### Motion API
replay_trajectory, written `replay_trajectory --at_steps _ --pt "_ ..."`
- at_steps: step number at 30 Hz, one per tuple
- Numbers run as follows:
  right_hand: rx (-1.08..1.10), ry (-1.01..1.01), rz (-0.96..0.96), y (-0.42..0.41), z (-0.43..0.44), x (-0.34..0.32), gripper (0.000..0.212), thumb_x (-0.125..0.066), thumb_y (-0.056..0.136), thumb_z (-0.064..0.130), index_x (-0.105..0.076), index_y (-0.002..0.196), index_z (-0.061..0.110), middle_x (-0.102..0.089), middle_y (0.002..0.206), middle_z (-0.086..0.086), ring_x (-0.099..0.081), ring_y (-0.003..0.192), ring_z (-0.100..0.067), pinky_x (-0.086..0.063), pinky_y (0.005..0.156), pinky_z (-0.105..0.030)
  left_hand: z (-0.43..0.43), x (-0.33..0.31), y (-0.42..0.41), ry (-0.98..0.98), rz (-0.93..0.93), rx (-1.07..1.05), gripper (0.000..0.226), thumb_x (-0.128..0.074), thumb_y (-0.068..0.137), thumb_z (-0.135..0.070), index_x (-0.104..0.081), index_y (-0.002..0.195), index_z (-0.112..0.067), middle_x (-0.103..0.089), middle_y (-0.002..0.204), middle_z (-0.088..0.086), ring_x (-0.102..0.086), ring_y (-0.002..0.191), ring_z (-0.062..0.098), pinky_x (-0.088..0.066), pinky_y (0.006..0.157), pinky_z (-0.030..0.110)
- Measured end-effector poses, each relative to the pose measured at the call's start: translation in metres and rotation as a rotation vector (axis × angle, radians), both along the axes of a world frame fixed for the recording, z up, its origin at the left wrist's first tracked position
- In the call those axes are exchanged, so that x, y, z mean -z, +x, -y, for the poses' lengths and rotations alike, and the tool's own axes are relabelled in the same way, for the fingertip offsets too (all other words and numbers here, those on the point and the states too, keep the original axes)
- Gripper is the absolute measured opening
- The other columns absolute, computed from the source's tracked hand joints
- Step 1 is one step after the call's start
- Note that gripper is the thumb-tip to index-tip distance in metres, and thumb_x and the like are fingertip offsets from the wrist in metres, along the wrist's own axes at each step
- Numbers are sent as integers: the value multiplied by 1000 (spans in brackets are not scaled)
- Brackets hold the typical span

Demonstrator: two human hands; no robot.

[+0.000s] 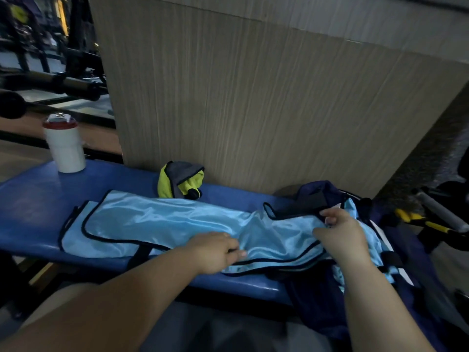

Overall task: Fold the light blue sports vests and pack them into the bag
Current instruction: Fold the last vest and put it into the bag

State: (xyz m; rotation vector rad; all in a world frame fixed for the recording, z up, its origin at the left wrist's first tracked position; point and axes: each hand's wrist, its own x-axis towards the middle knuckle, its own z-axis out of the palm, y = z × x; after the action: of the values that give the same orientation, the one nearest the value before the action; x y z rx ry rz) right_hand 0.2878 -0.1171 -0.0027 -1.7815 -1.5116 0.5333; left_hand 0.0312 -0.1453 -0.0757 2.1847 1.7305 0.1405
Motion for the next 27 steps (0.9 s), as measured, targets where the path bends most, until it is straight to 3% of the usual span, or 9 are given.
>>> replay_trajectory --at_steps 3,5,8,12,16,19,22,25,27 --pt "-59 -169 174 0 3 -8 59 -74 77 24 -51 132 21 -55 113 0 -54 95 -20 -40 74 -29 -6 -4 16 175 -41 -104 27 -39 99 -47 -50 104 -23 -63 105 2 -57 100 26 -43 82 36" --pt "-77 -225 247 -5 6 -10 65 -75 79 37 -47 136 21 -55 111 -1 -54 96 -21 -39 73 -29 -11 -4 30 226 -37 -86 25 -42 98 -39 -50 114 -22 -59 118 3 -52 112 27 -40 89 36" --pt "-61 -223 373 -9 7 -7 62 -70 83 48 -47 133 18 -60 114 -4 -58 105 -25 -42 73 -30 -19 0 53 205 78 -26 41 -46 98 -30 -42 138 -24 -44 142 3 -39 131 25 -33 107 33" --pt "-82 -229 387 -5 6 -2 48 -63 91 37 -47 132 18 -61 105 -5 -58 101 -27 -42 72 -30 -30 -3 79 119 218 -3 68 -54 92 -25 -21 152 -20 -19 159 2 -19 144 21 -19 114 26" --pt "-211 -167 254 1 5 0 45 -61 91 21 -49 133 29 -60 115 3 -60 100 -21 -46 79 -29 -41 3 95 -31 124 95 102 -67 81 -31 4 155 -24 8 163 -5 0 149 23 -13 121 39" --pt "-265 -138 151 0 8 7 47 -58 90 13 -51 132 33 -60 111 7 -60 91 -14 -49 75 -26 -49 8 97 -105 46 128 108 -67 78 -33 11 153 -32 10 163 -6 2 150 26 -13 120 43" --pt "-222 -113 80 -2 7 11 46 -58 91 19 -48 135 31 -64 105 4 -61 84 -12 -47 67 -25 -51 6 98 -144 59 128 108 -66 79 -34 14 152 -34 6 163 -4 5 150 24 -9 121 43" --pt "-203 -147 167 0 3 8 46 -55 94 27 -45 139 28 -63 111 0 -55 88 -15 -43 73 -28 -52 8 97 -142 268 65 110 -68 76 -31 14 149 -44 -4 162 -4 -5 149 22 -15 120 44" --pt "-205 -173 185 1 2 6 44 -51 96 27 -45 140 28 -63 116 -2 -53 91 -17 -42 76 -28 -51 12 95 -105 473 -25 107 -65 71 -27 6 148 -51 -15 161 -5 -27 143 23 -31 115 39"
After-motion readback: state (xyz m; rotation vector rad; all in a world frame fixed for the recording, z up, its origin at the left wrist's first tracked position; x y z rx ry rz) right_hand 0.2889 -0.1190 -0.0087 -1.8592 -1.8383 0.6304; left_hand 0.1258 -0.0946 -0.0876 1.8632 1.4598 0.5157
